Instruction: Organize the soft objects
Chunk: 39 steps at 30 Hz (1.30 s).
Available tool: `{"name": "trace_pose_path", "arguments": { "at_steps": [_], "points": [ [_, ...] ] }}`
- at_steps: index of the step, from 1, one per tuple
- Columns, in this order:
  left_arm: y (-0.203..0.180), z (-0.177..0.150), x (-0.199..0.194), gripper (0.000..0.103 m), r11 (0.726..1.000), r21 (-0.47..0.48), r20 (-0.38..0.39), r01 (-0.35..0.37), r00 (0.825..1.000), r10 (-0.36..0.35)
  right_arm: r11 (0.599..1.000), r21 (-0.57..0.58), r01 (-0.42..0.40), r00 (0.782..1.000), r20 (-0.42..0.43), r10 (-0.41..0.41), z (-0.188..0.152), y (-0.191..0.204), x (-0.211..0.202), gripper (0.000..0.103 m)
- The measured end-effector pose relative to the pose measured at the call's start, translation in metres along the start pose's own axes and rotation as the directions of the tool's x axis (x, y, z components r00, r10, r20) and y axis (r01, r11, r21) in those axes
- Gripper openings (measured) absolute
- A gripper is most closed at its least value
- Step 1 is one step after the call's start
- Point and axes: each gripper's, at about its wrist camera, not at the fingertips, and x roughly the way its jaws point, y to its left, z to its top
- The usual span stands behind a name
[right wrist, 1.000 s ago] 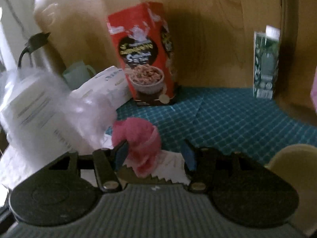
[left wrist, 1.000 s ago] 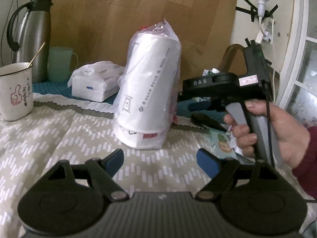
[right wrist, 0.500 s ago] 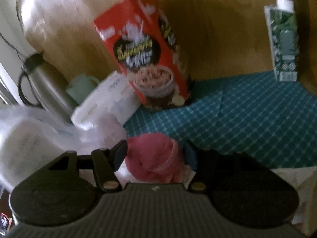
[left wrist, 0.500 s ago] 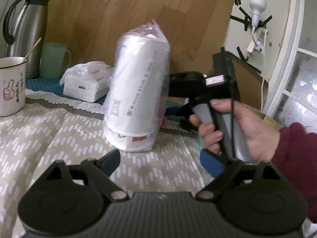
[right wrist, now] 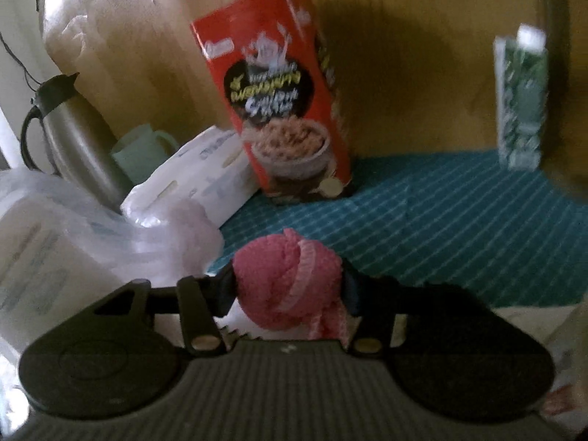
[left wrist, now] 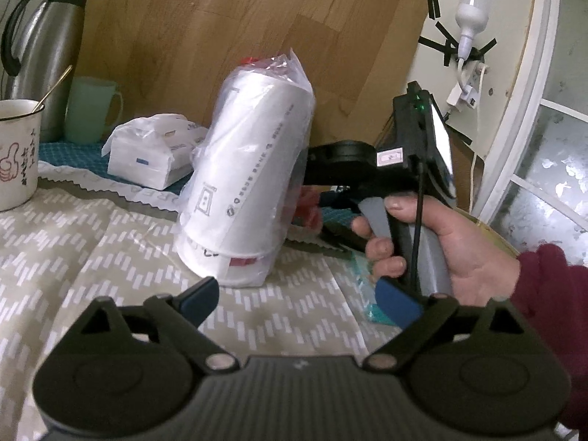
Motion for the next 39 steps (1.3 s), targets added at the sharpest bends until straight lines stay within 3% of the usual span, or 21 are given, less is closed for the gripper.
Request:
{"name": "trace_pose_path", "arguments": {
  "at_steps": [3,9,19,30,39],
  "points": [
    [0.001,0.000,0.000,0.096,1.000,-0.005,-0.002,0.009,1.000,-0.009,0.994,-0.065,0.084,0.996,0.030,-0.082,-0.003,0.004,-0.007,0.057],
    [0.002,0.000,0.000,0.096,1.000,-0.009,-0.004,0.015,1.000,-0.015,0.972,-0.162,0.171,0.979,0.136,-0.149,-0.010,0.008,-0.036,0.057],
    [0.002,0.000,0.000,0.096,1.000,-0.011,-0.005,0.015,1.000,-0.015,0.963,-0.171,0.207,0.962,0.215,-0.169,-0.037,-0.002,-0.107,0.057],
    [0.006,0.001,0.003,0.098,0.999,-0.040,-0.023,0.014,1.000,-0.015,0.963,-0.270,0.016,0.995,0.101,0.012,-0.094,0.016,-0.135,0.058],
    [0.011,0.002,0.005,0.100,0.997,-0.067,-0.037,0.023,0.999,-0.026,0.958,-0.261,-0.117,0.993,0.000,0.121,-0.114,0.032,-0.118,0.058]
  ]
}}
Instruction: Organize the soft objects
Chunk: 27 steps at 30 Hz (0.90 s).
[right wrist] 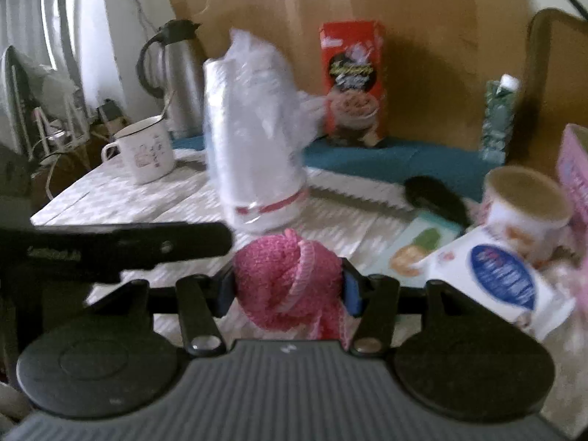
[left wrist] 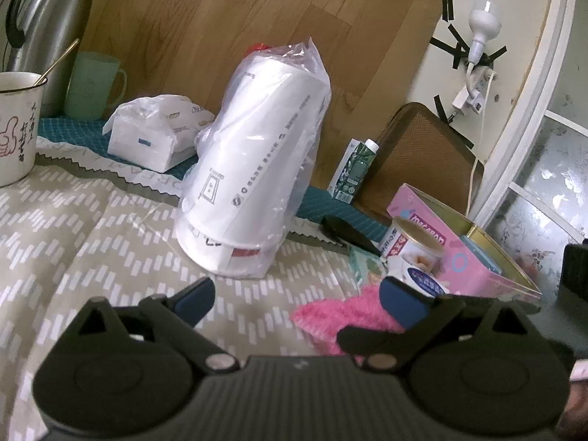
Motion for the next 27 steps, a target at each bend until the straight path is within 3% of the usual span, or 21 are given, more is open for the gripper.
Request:
{"name": "trace_pose_path", "arguments": {
  "at_steps": [6,10,18,27],
  "points": [
    [0.000,0.000,0.000,0.100,1.000,-0.002,-0.006,0.003,1.000,-0.003,0.996,-0.088,0.009,1.000,-0.016,-0.010,-0.010,0.007,-0.003,0.064],
    [-0.001,0.000,0.003,0.100,1.000,0.004,-0.024,0.022,0.999,-0.022,0.990,-0.142,0.007,1.000,-0.020,-0.010,-0.014,0.014,-0.003,0.078],
    [-0.013,-0.004,0.004,0.101,0.994,0.071,-0.052,0.086,0.995,-0.082,0.960,-0.280,0.004,1.000,-0.025,-0.011,-0.028,0.035,0.004,0.083],
    [-0.014,-0.004,0.010,0.095,0.993,0.068,-0.084,0.093,0.993,-0.087,0.966,-0.260,-0.005,1.000,-0.013,0.002,-0.030,0.036,0.005,0.082]
  ]
}}
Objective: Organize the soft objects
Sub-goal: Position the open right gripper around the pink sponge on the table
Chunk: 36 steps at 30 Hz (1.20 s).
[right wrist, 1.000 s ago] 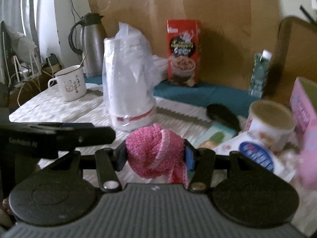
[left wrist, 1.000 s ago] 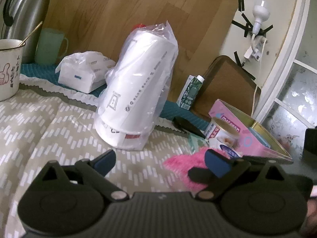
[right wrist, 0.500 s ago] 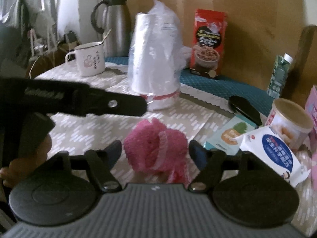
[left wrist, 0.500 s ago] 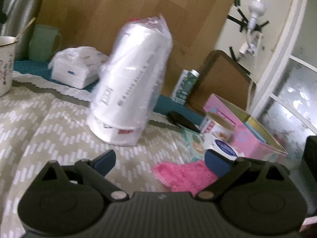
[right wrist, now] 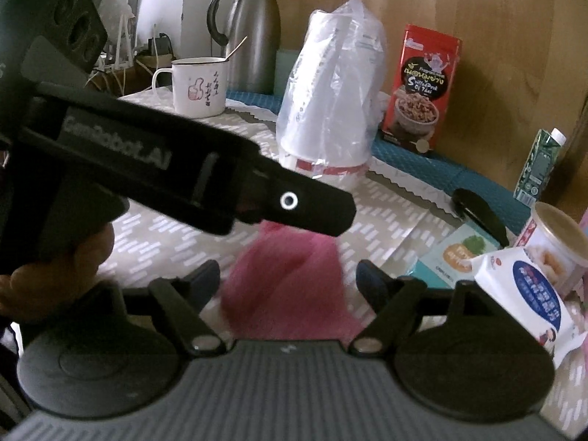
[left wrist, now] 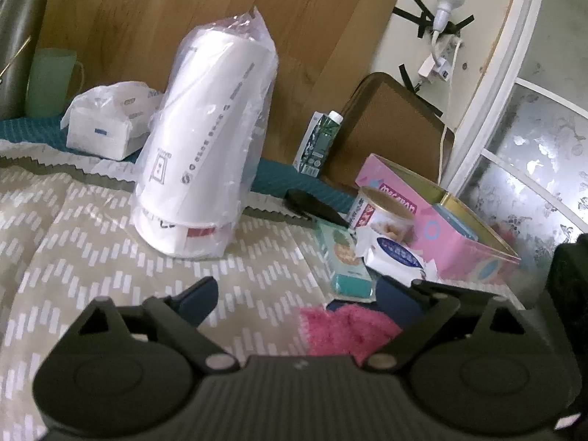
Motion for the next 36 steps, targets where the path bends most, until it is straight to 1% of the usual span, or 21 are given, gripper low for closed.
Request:
{"name": "trace_pose_path", "arguments": {
  "at_steps": [2,3,4,6,9,12,14,16,23,31,36],
  "points": [
    [0.001,0.000,0.001,0.095,1.000,-0.008,-0.004,0.000,1.000,0.000,1.000,-0.009,-0.014,1.000,0.007,0.014,-0.001,0.003,-0.001,0.079],
    [0.002,0.000,0.001,0.095,1.000,-0.010,-0.006,0.000,1.000,0.000,1.000,-0.019,-0.022,1.000,0.013,0.022,-0.001,0.005,-0.002,0.070],
    [0.002,0.000,0.001,0.095,1.000,-0.011,-0.006,-0.001,1.000,0.001,0.999,-0.032,-0.025,0.999,0.020,0.026,-0.001,0.008,-0.003,0.065],
    [0.003,0.000,0.001,0.096,1.000,-0.013,-0.007,-0.003,1.000,0.003,0.997,-0.067,-0.031,0.999,0.033,0.033,-0.001,0.013,-0.006,0.060],
    [0.004,0.001,0.000,0.096,1.000,-0.018,-0.006,-0.007,1.000,0.007,0.994,-0.097,-0.040,0.998,0.040,0.044,-0.002,0.017,-0.008,0.061],
    [0.005,0.001,0.001,0.097,1.000,-0.023,-0.008,-0.009,1.000,0.009,0.995,-0.092,-0.042,0.998,0.040,0.046,-0.003,0.015,-0.009,0.062],
    [0.005,0.001,0.001,0.097,1.000,-0.024,-0.008,-0.009,1.000,0.009,0.996,-0.072,-0.043,0.998,0.033,0.046,-0.004,0.012,-0.009,0.064],
    [0.005,0.001,0.001,0.097,1.000,-0.024,-0.008,-0.009,1.000,0.008,0.998,-0.050,-0.039,0.999,0.026,0.040,-0.004,0.009,-0.009,0.071],
    [0.005,0.002,0.000,0.099,1.000,-0.025,-0.005,-0.009,1.000,0.009,0.999,0.039,-0.034,0.999,0.000,0.034,-0.008,-0.005,-0.007,0.080],
    [0.004,0.002,-0.001,0.100,1.000,-0.020,-0.001,-0.013,1.000,0.013,0.999,0.017,-0.040,0.999,-0.001,0.040,-0.009,-0.003,-0.010,0.081],
    [0.003,0.001,-0.001,0.100,1.000,-0.013,-0.002,-0.019,1.000,0.019,0.999,0.028,-0.038,0.999,0.000,0.038,-0.011,-0.002,-0.015,0.081]
  ]
}}
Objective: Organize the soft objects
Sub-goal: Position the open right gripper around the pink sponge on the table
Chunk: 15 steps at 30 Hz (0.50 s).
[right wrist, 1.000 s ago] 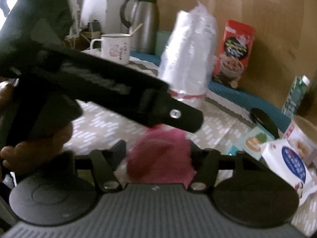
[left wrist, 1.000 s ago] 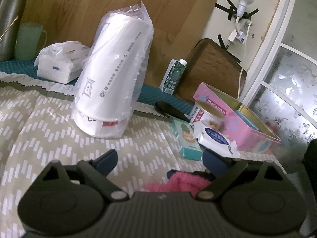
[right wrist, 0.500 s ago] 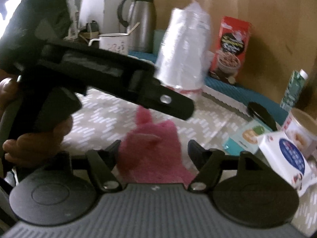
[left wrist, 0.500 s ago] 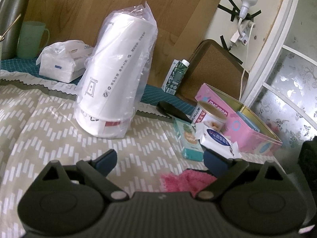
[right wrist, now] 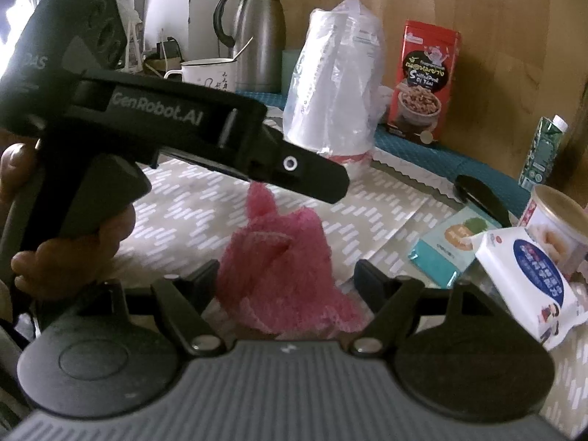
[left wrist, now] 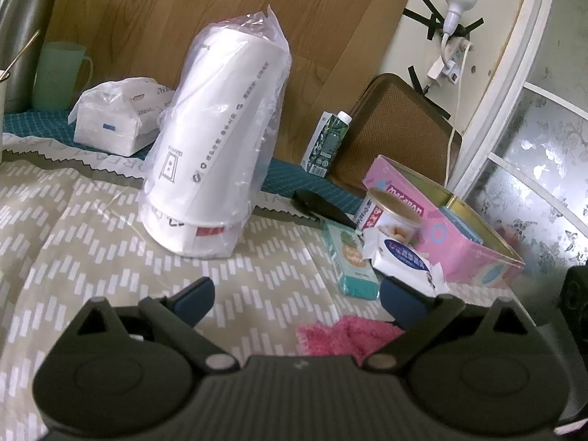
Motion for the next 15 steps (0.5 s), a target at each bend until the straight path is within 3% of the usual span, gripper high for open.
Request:
{"name": "trace_pose_path", "arguments": {
  "at_steps": [9,15],
  "points": [
    [-0.005,-0.003,-0.005,0.101,0.998,0.023,0.017,-0.054,0.998,0.053,1.000,0.020,0.011,1.000,0.013,-0.011,-0.005,-0.003,-0.009,0.082],
    [-0.005,-0.005,-0.010,0.102,0.999,0.014,0.021,-0.039,0.999,0.039,0.999,0.040,0.006,0.999,0.032,-0.007,-0.009,-0.005,-0.015,0.082]
  ]
}}
